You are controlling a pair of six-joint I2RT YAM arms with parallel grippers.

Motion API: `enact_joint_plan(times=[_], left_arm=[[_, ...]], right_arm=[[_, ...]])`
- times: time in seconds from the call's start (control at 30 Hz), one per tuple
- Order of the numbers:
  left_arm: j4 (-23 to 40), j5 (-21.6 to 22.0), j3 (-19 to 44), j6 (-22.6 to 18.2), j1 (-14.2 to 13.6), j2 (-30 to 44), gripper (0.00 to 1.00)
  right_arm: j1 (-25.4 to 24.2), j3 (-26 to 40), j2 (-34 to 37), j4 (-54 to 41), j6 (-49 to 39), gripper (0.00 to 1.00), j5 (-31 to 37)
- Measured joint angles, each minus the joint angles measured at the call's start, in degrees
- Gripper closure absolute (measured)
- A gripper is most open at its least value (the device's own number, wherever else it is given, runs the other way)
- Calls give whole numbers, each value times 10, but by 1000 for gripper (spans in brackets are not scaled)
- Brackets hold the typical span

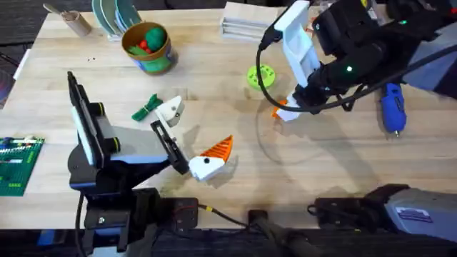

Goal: Pick up the gripper from the table and insert it into the empty holder that is missing its gripper. Then pick up a screw, insert it into the mounting hole, and use the screwdriver to tighten it. Finally, clean up the table by picking up the vegetable and placing it into the bucket.

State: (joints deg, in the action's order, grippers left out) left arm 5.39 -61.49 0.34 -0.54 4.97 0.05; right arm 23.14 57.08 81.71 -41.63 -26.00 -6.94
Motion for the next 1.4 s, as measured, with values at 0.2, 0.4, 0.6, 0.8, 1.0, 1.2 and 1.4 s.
enact_joint_plan(times=[0.2, 0.4, 0.6, 0.8, 1.0, 1.2, 1.4], left_arm=[[0, 0, 0, 0, 0, 0, 8], [0, 0, 0, 0, 0, 0, 8], [0, 0, 0, 0, 0, 0, 8], [0, 0, 0, 0, 0, 0, 8], [0, 0, 0, 0, 0, 0, 8], [0, 0, 0, 0, 0, 0, 8], [0, 0, 0, 0, 0, 0, 8]], right_arm=[[0, 0, 0, 0, 0, 369, -8], [0, 0, 9, -1, 0, 389, -9], [0, 0, 25, -1, 0, 532, -8], [0, 0, 25, -1, -2, 796, -8], [0, 1, 25, -4, -2, 980, -9], [0, 15, 11, -28, -2, 982, -8], [0, 56, -22, -47, -2, 984, -8]])
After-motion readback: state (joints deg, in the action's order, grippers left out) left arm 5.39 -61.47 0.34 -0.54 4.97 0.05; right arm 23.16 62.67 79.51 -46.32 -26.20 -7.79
